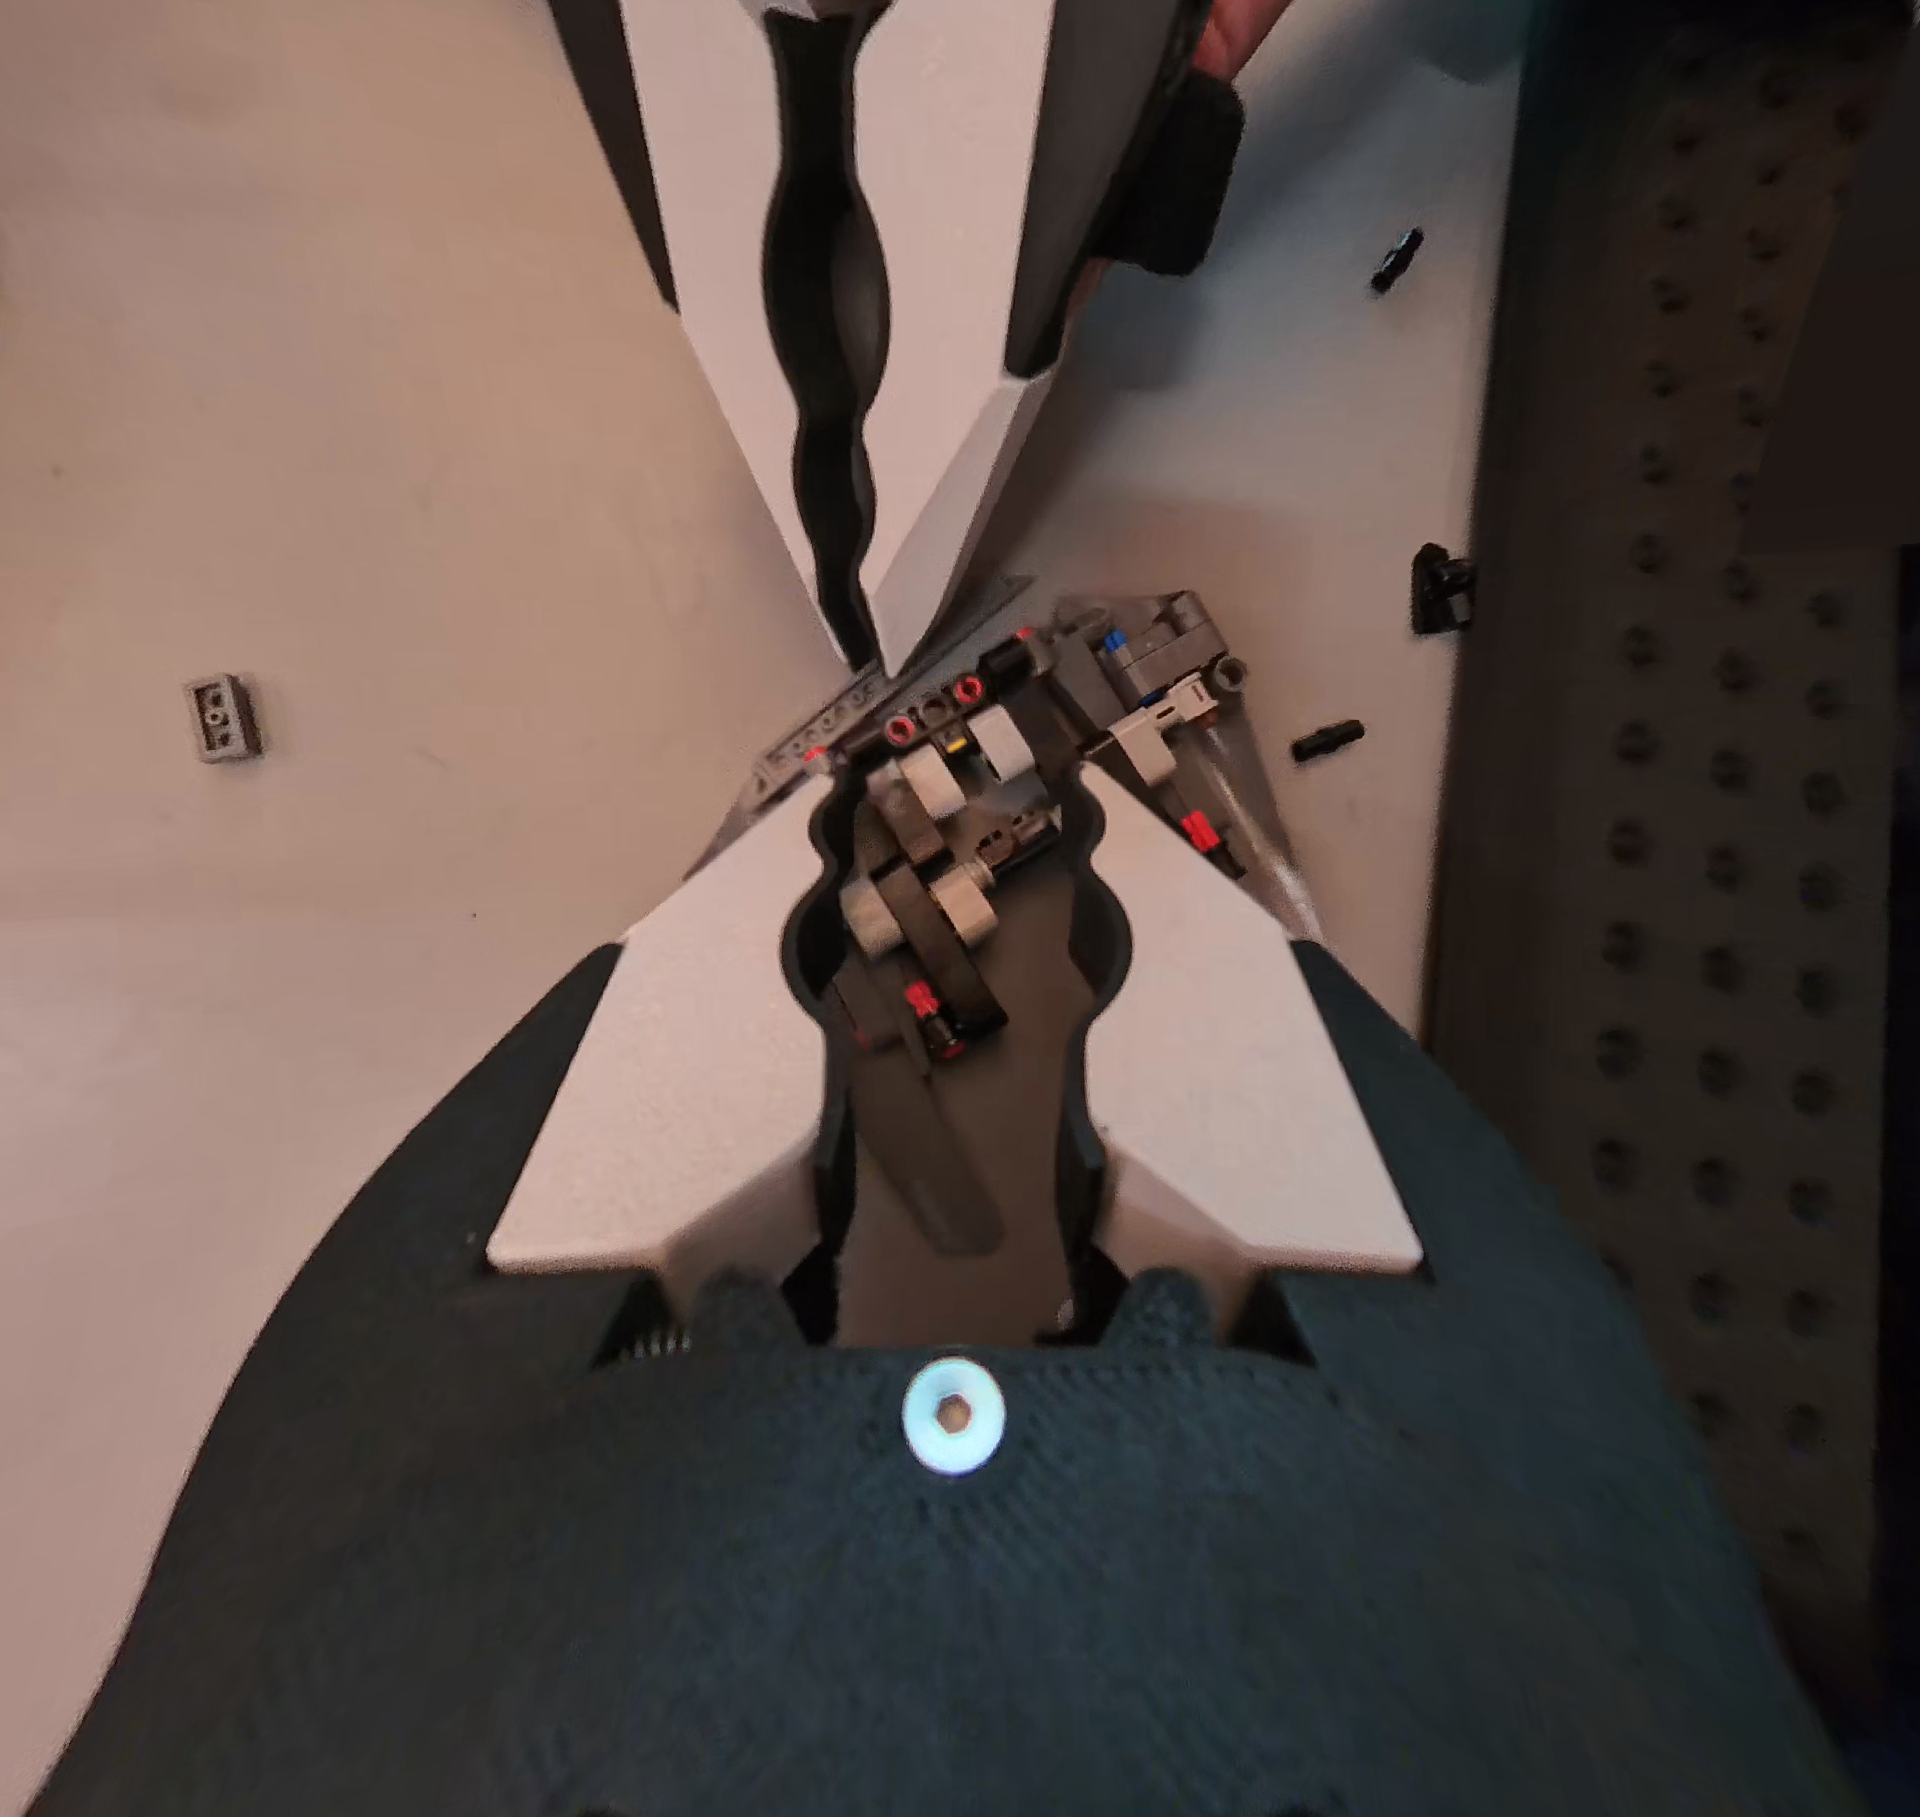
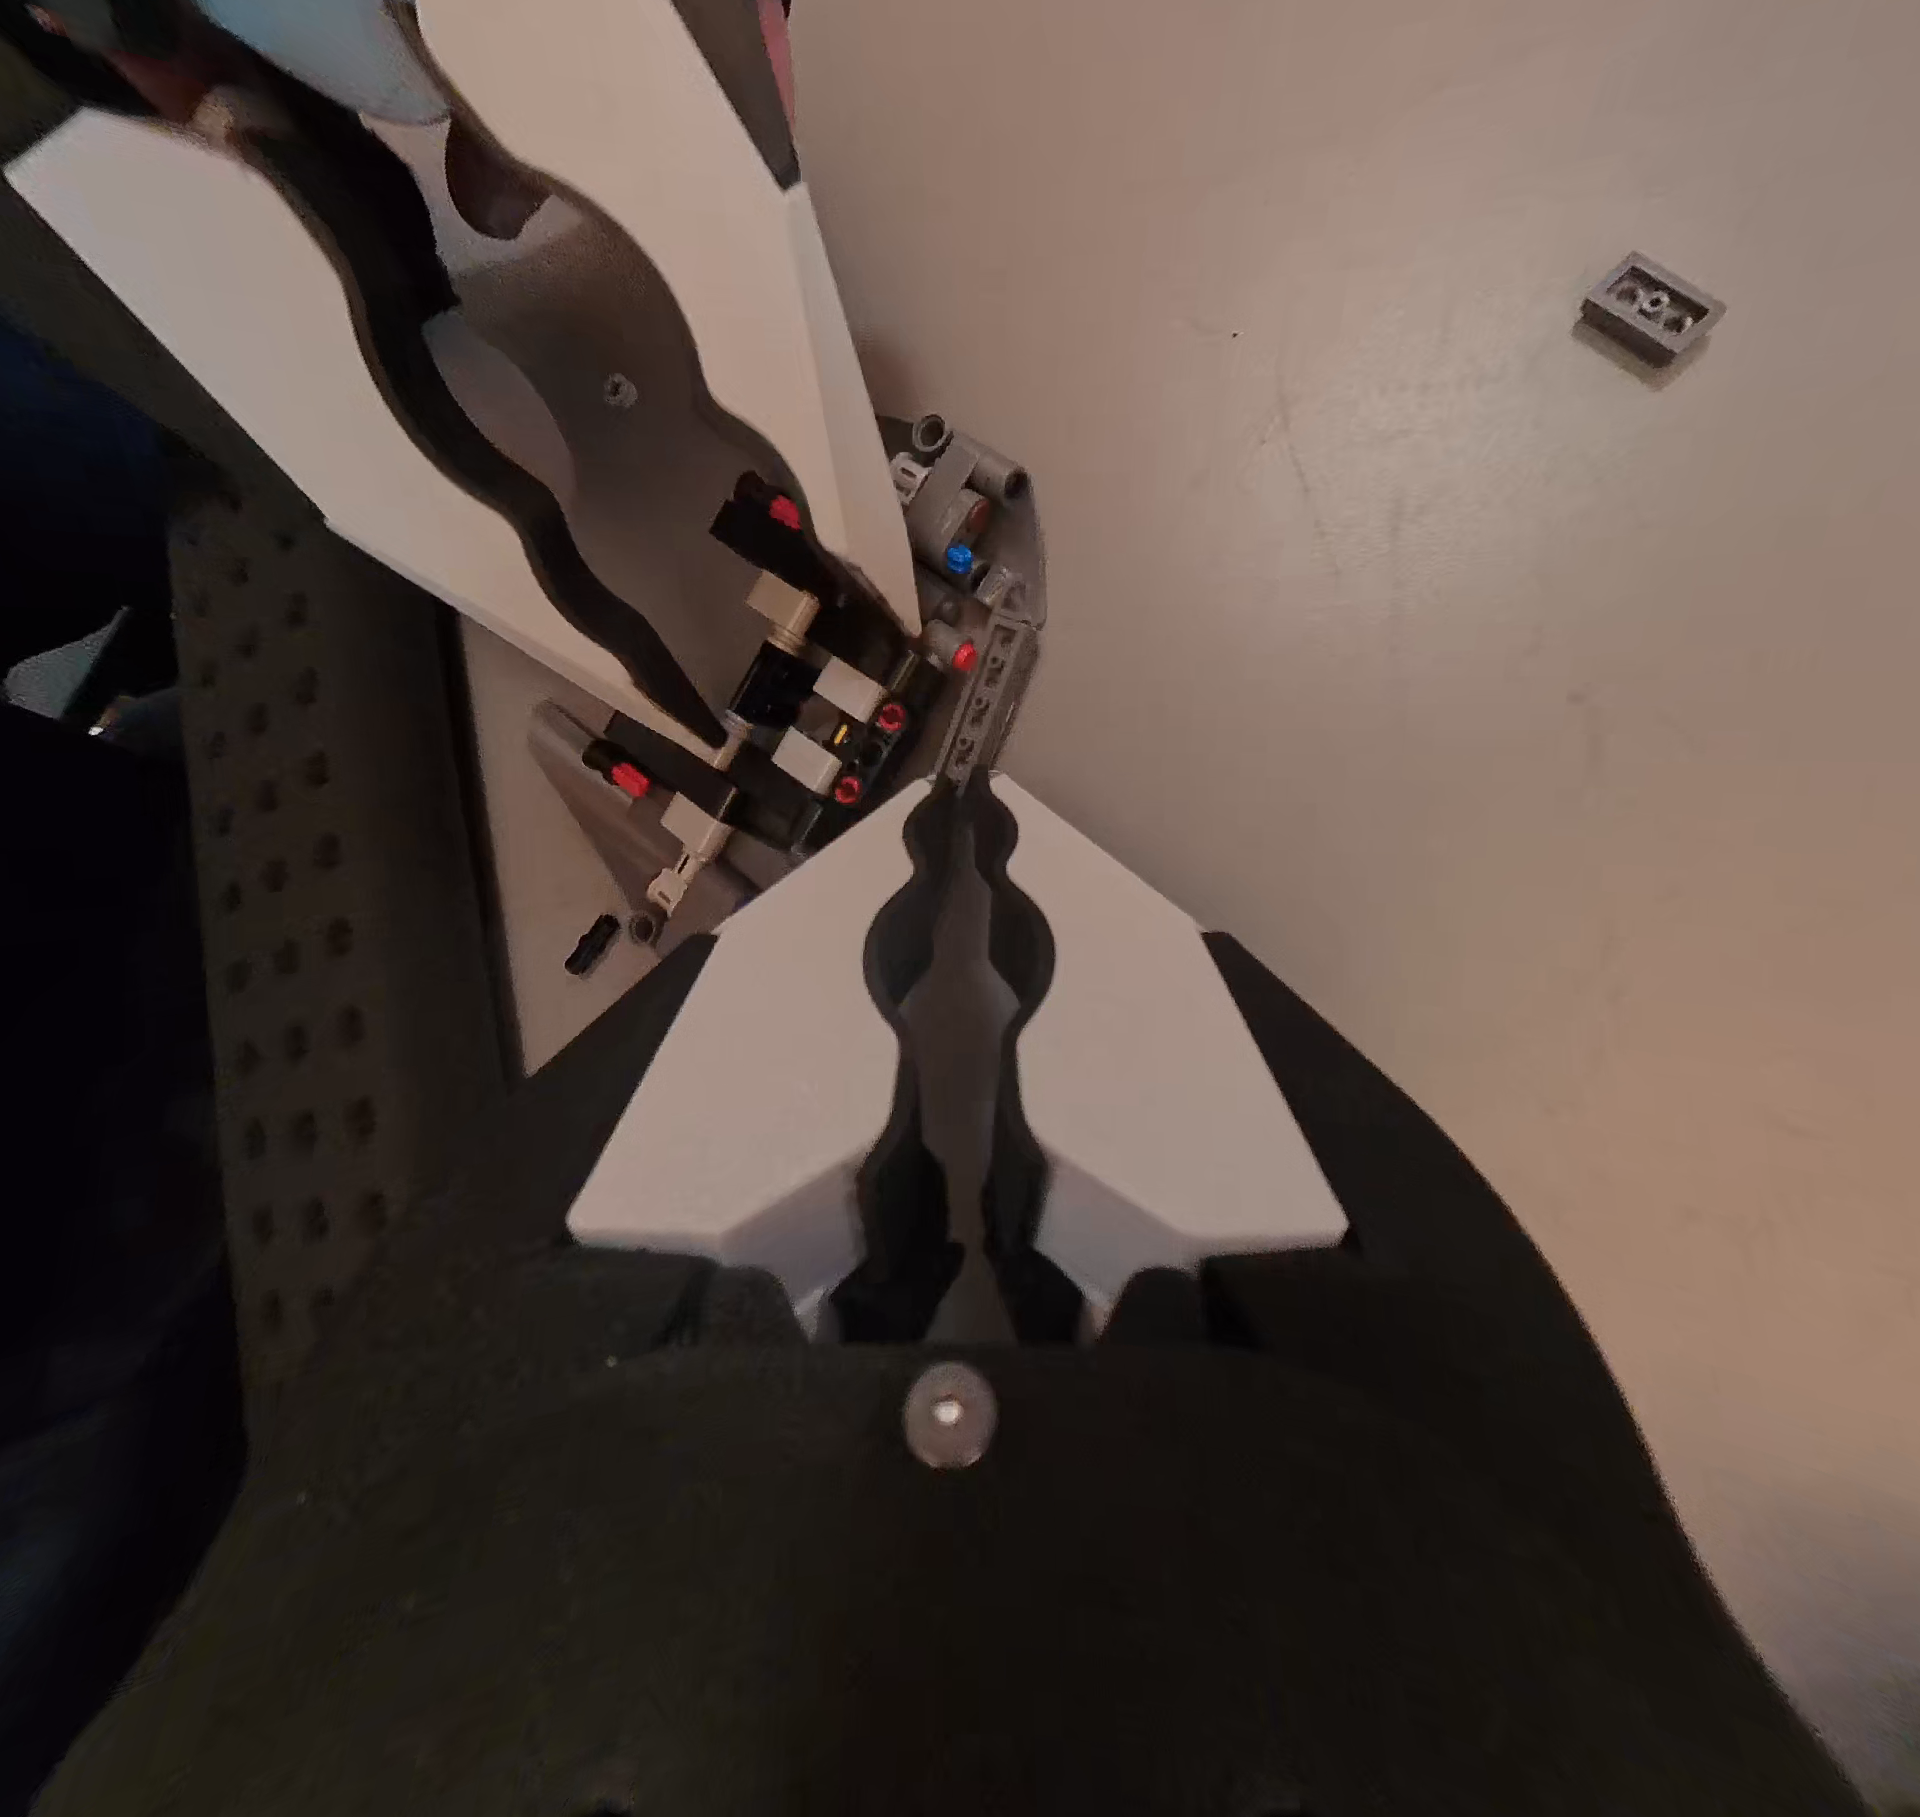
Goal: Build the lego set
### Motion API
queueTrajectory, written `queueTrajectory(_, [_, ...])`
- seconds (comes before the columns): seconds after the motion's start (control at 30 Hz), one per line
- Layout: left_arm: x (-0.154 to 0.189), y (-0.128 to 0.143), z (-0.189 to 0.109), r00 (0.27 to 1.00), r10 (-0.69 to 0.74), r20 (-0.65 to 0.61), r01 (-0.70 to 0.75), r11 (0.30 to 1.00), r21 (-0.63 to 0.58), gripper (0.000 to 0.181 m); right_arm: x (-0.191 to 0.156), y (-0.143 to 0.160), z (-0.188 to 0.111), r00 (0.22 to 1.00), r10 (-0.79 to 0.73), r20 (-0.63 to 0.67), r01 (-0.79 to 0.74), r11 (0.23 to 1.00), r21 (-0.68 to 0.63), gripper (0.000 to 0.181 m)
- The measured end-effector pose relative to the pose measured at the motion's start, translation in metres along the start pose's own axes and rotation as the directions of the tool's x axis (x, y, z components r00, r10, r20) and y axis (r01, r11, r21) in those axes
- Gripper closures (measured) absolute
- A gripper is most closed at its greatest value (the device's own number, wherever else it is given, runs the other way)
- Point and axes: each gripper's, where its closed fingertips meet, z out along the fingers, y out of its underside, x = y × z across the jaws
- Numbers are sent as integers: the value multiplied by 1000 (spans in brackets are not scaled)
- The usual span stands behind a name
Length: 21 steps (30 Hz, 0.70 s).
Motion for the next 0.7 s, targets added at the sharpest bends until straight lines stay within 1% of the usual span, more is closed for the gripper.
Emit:
queueTrajectory(0.1, [2, -12, -9, 1000, 1, -19, 0, 998, 57, 143, 0, 0, -3, 1000, -12, -12, 12, 1000, 3, 181])
queueTrajectory(0.13, [0, -14, -11, 1000, 3, -8, -3, 998, 63, 143, 0, 0, -3, 1000, -15, -11, 15, 1000, 5, 181])
queueTrajectory(0.27, [-13, -10, -9, 999, 8, 42, -8, 1000, 5, 143, -1, -1, -5, 1000, -25, -17, 26, 1000, 13, 181])
queueTrajectory(0.4, [-18, -8, -4, 999, 17, 39, -16, 999, -36, 146, -1, -1, -7, 999, -32, -14, 32, 999, 16, 181])
queueTrajectory(0.47, [-20, -9, -4, 999, 27, 32, -25, 998, -52, 147, -4, 0, -9, 998, -58, -9, 58, 998, 15, 181])
queueTrajectory(0.5, [-21, -10, -4, 999, 31, 27, -30, 998, -55, 147, -4, 0, -10, 997, -69, -15, 69, 998, 10, 177])
queueTrajectory(0.57, [-22, -12, -5, 1000, 31, 6, -30, 998, -50, 147, -2, 3, -8, 995, -94, -37, 94, 995, -15, 163])
queueTrajectory(0.6, [-23, -12, -5, 1000, 30, 0, -30, 998, -53, 147, 1, 6, -6, 992, -111, -56, 109, 994, -30, 159])
queueTrajectory(0.63, [-25, -10, -4, 999, 32, 4, -32, 998, -60, 147, 4, 8, -5, 989, -125, -76, 122, 992, -43, 158])
queueTrajectory(0.7, [-26, -9, -4, 1000, 29, 2, -28, 998, -57, 149, 7, 9, -4, 985, -145, -96, 140, 989, -55, 172])
